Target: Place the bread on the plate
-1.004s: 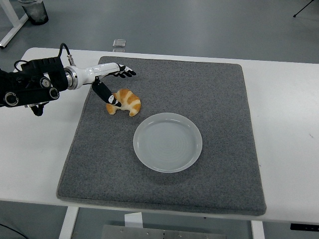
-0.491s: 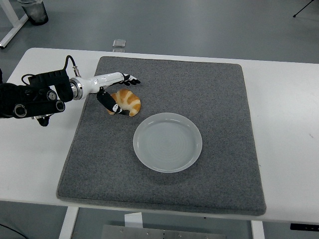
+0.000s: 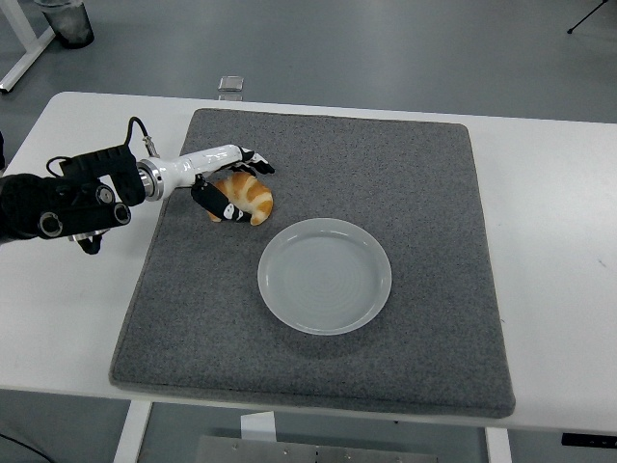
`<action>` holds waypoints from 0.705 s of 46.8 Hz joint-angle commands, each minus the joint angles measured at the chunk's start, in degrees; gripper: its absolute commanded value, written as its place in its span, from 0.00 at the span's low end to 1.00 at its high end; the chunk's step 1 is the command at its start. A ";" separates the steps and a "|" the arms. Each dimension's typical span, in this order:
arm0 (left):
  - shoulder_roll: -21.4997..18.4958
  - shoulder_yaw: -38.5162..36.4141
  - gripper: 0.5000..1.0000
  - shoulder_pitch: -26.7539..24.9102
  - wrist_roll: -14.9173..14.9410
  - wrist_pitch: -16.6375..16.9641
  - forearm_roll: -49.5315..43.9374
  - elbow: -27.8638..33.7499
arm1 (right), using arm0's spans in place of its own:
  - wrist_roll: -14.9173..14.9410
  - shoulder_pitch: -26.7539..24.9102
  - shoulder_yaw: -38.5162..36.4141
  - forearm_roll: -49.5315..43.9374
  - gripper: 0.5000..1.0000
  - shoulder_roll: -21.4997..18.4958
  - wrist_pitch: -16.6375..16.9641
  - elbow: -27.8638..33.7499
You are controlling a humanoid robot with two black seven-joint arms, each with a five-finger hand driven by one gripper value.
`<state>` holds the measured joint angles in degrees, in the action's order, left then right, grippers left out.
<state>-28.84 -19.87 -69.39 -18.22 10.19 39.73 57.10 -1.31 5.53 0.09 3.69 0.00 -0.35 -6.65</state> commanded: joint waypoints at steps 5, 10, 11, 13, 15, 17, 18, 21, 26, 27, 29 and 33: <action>0.45 0.18 0.71 0.75 0.03 -0.08 -0.10 -1.20 | -0.10 -0.08 0.00 0.01 0.90 0.00 0.00 0.05; 0.53 0.18 0.71 0.75 0.03 -0.08 -0.10 -1.20 | -0.01 -0.08 0.00 0.01 0.90 0.00 0.00 0.05; 0.53 0.18 0.70 0.75 0.03 -0.08 -0.10 -1.20 | -0.01 -0.08 0.00 0.09 0.91 0.00 0.00 0.05; 0.53 0.18 0.66 0.75 0.03 -0.08 -0.10 -1.20 | -0.01 -0.08 0.00 0.01 0.90 0.00 0.00 0.05; 0.53 0.18 0.57 0.66 0.03 -0.08 -0.10 -1.20 | -0.10 -0.08 0.00 0.09 0.90 0.00 0.00 -0.03; 0.53 0.18 0.51 0.66 -0.06 -0.08 -0.10 -1.20 | -0.01 -0.08 0.00 0.09 0.90 0.00 0.00 0.05; 0.53 0.18 0.45 0.58 -0.06 -0.08 -0.10 -1.20 | -0.01 -0.08 0.00 0.09 0.91 0.00 0.00 0.05; 0.53 0.18 0.32 0.40 0.03 -0.08 -0.10 -1.20 | -0.01 0.00 0.00 0.09 0.90 0.00 0.00 -0.03; 0.45 0.27 0.17 0.14 0.03 -0.08 -0.10 -1.20 | -0.10 0.00 0.00 0.09 0.90 0.00 0.00 0.05; 0.45 0.36 0.14 0.14 -0.06 -0.08 -0.10 -1.20 | -0.10 0.00 0.00 0.09 0.90 0.00 0.00 -0.03; 0.45 0.71 0.07 0.14 0.03 -0.08 -0.10 -1.20 | -0.01 0.00 0.00 0.09 0.90 0.00 0.00 -0.03; 0.36 2.73 0.00 0.14 0.03 -0.08 -0.10 -1.20 | -0.01 0.00 0.00 0.09 0.91 0.00 0.00 0.05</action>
<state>-28.47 -18.51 -69.26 -18.22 10.10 39.64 55.90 -1.36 5.54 0.09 3.79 0.00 -0.35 -6.65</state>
